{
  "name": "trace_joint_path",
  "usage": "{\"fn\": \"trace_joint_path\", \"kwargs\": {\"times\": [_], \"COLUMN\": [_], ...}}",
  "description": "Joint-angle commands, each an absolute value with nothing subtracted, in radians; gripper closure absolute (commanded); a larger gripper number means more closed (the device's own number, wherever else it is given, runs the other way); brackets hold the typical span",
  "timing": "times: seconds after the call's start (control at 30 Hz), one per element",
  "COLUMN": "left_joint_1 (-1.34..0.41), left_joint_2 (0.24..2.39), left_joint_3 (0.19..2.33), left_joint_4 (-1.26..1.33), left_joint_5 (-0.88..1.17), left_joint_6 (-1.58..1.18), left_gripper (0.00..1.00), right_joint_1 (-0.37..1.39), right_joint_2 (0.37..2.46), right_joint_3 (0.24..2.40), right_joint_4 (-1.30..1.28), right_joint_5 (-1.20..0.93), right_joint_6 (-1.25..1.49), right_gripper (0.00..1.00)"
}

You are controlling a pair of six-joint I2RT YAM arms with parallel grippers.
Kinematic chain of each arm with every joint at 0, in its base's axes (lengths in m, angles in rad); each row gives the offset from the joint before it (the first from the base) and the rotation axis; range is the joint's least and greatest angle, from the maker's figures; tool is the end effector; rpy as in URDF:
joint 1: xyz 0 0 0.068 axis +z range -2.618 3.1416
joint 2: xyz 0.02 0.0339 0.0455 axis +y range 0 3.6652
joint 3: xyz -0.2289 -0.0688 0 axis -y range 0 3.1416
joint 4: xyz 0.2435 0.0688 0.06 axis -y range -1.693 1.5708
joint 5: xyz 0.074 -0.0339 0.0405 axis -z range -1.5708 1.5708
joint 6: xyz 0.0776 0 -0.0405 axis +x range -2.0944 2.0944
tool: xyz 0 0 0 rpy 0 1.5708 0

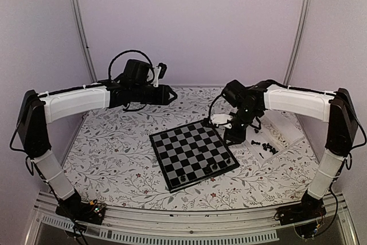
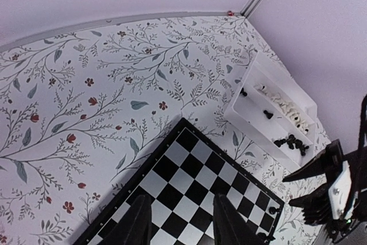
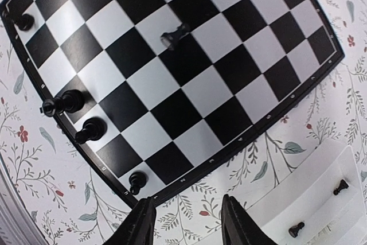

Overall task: Set up the chess pieces on the board
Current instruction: Pick up the chess piece from the chessboard.

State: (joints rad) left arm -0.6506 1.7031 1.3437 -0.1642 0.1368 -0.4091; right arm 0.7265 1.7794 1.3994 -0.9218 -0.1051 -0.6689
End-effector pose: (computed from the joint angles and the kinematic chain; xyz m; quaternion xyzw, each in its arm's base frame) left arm 0.3357 -0.2688 0.2355 0.1380 0.8536 -0.3032 0.4005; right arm 0.2607 0.2425 0.1571 -0.6412 0.7538 0.0559 0.1324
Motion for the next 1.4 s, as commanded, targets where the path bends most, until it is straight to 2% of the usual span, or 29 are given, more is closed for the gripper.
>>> {"fn": "trace_joint_path", "kwargs": {"times": [0.0, 0.17, 0.53, 0.83, 1.17, 1.37], "left_joint_1": [-0.664, -0.658, -0.657, -0.657, -0.655, -0.655], "left_joint_2": [1.702, 1.687, 1.628, 1.622, 1.632, 1.639], "left_joint_3": [1.29, 1.267, 1.216, 1.21, 1.213, 1.213], "left_joint_4": [-0.216, -0.236, -0.236, -0.238, -0.236, -0.23], "left_joint_5": [0.098, 0.066, 0.031, 0.025, 0.03, 0.038], "left_joint_6": [-0.446, -0.443, -0.452, -0.455, -0.456, -0.457], "left_gripper": [0.62, 0.61, 0.6, 0.6, 0.6, 0.6], "right_joint_1": [0.704, 0.722, 0.821, 0.856, 0.857, 0.856], "right_joint_2": [1.76, 1.86, 2.074, 2.167, 2.18, 2.175], "right_joint_3": [1.43, 1.521, 1.701, 1.723, 1.683, 1.648], "right_joint_4": [-0.813, -0.819, -0.849, -0.854, -0.845, -0.833], "right_joint_5": [-0.207, -0.297, -0.219, -0.116, -0.079, -0.072], "right_joint_6": [-0.593, -0.508, -0.418, -0.393, -0.391, -0.393], "right_gripper": [0.55, 0.54, 0.54, 0.53, 0.55, 0.63]}}
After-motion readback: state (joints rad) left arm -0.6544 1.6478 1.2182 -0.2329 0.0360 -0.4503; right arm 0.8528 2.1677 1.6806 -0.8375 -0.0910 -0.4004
